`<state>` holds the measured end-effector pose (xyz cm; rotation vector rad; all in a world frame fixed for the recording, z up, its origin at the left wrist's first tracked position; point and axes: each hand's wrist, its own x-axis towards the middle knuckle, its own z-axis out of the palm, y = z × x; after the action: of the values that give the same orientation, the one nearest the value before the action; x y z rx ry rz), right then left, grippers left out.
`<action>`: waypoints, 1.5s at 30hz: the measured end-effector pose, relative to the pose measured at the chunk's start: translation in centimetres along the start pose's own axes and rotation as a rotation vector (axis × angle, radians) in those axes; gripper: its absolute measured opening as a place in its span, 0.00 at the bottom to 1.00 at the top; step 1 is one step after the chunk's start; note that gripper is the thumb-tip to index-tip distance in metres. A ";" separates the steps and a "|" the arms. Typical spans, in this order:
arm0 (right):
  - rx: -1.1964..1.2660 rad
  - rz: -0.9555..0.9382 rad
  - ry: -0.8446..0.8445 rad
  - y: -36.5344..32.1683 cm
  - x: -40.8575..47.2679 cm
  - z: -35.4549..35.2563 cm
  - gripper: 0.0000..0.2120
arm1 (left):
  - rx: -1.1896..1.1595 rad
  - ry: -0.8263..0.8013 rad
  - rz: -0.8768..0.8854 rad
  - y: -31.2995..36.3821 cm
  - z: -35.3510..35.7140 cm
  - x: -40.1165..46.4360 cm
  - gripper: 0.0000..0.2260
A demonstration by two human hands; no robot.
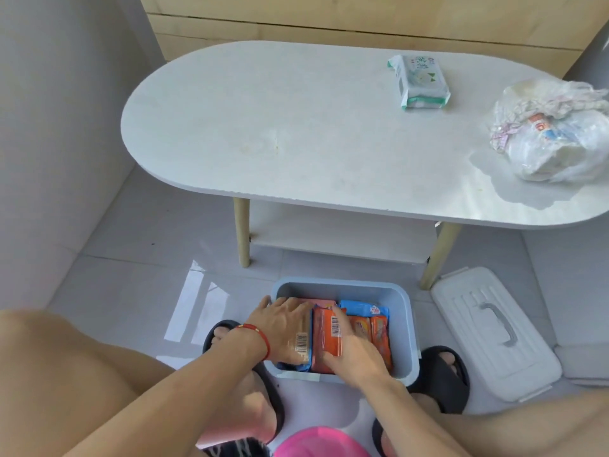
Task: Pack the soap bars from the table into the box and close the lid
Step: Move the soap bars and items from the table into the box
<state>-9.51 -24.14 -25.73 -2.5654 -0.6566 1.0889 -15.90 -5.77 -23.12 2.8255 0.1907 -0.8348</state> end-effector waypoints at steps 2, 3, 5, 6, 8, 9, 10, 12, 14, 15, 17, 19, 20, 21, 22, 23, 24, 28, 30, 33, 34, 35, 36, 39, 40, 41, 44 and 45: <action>0.041 -0.022 -0.035 0.7 0.6 -0.9 0.43 | -0.034 -0.022 -0.019 -0.6 -0.6 0.2 0.41; 0.053 -0.031 -0.066 0.9 0.9 -1.5 0.41 | -0.012 -0.017 -0.022 -0.7 -0.5 0.3 0.39; 0.064 -0.039 -0.135 1.0 1.3 -2.4 0.40 | 0.022 -0.019 -0.020 -0.8 0.1 0.2 0.38; 0.053 -0.038 -0.156 0.8 1.4 -2.8 0.40 | 0.032 -0.023 -0.020 -0.7 0.5 0.2 0.38; -0.020 -0.029 -0.142 0.1 1.3 -2.6 0.43 | 0.057 -0.028 -0.022 -0.5 0.8 0.4 0.38; -0.067 -0.022 -0.103 -0.5 1.1 -2.3 0.43 | 0.061 -0.035 -0.025 -0.5 0.7 0.5 0.38; -0.111 -0.009 -0.054 -1.0 1.0 -1.8 0.43 | 0.058 -0.050 -0.031 -0.5 0.6 0.6 0.38; -0.159 0.033 0.023 -1.9 0.7 -0.7 0.43 | 0.062 -0.085 -0.040 -0.5 0.3 0.9 0.38; -0.160 0.073 0.028 -2.2 0.4 0.2 0.44 | 0.073 -0.124 -0.047 -0.5 0.2 1.1 0.40; -0.151 0.083 0.015 -2.2 0.4 0.5 0.45 | 0.078 -0.145 -0.053 -0.5 0.0 1.2 0.42; -0.105 0.098 -0.019 -2.0 0.3 0.6 0.45 | 0.097 -0.178 -0.057 -0.5 -0.5 1.3 0.45; -0.060 0.093 -0.049 -1.8 0.4 0.2 0.44 | 0.073 -0.182 -0.058 -0.6 -0.7 1.4 0.46; -0.053 0.091 -0.055 -1.7 0.4 -0.1 0.44 | 0.022 -0.168 -0.063 -0.6 -0.7 1.3 0.45; -0.057 0.091 -0.055 -1.6 0.4 -0.4 0.45 | -0.051 -0.141 -0.065 -0.6 -0.8 1.2 0.43; -0.073 0.090 -0.044 -1.6 0.3 -0.7 0.45 | -0.144 -0.099 -0.061 -0.7 -0.9 1.0 0.39; -0.094 0.080 -0.009 -1.6 0.1 -1.0 0.43 | -0.246 -0.037 -0.056 -0.9 -1.0 0.7 0.34; -0.105 0.061 0.058 -1.8 -0.1 -1.2 0.41 | -0.333 0.049 -0.067 -1.1 -1.3 0.4 0.30; -0.092 -0.147 0.326 -3.9 0.0 -1.4 0.28 | -0.471 0.390 -0.269 -3.4 -2.6 -0.9 0.24; -0.104 -0.289 0.266 -5.0 0.1 -0.5 0.30 | -0.479 0.345 -0.320 -4.1 -2.3 -1.5 0.21; -0.145 -0.326 0.153 -5.8 0.0 1.3 0.40 | -0.500 0.218 -0.356 -3.4 -0.9 -1.7 0.21; -0.174 -0.324 0.149 -5.7 0.0 1.7 0.43 | -0.512 0.199 -0.361 -3.0 -0.5 -1.7 0.23; -0.202 -0.327 0.151 -5.5 0.1 1.9 0.44 | -0.511 0.196 -0.359 -2.7 -0.2 -1.6 0.24; -0.219 -0.337 0.151 -5.2 0.2 1.8 0.44 | -0.495 0.200 -0.356 -2.4 0.0 -1.5 0.26; -0.132 -0.387 0.090 -4.1 0.5 1.2 0.39 | -0.426 0.181 -0.344 -1.9 0.0 -1.3 0.25; -0.047 -0.372 0.083 -3.7 0.4 0.9 0.36 | -0.411 0.166 -0.344 -1.7 -0.3 -1.3 0.24; 0.044 -0.339 0.111 -3.5 0.3 0.6 0.33 | -0.395 0.157 -0.349 -1.6 -0.7 -1.3 0.23; 0.241 -0.222 0.278 -3.0 -0.2 -1.2 0.20 | -0.306 0.211 -0.345 -0.2 -3.2 -1.9 0.20; 0.303 -0.198 0.305 -3.1 -0.4 -2.3 0.17 | -0.296 0.280 -0.327 0.5 -4.3 -2.3 0.18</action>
<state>-8.99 -21.82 -22.64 -2.2813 -0.6000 0.6580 -15.44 -5.45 -18.23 2.6482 0.7659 -0.4139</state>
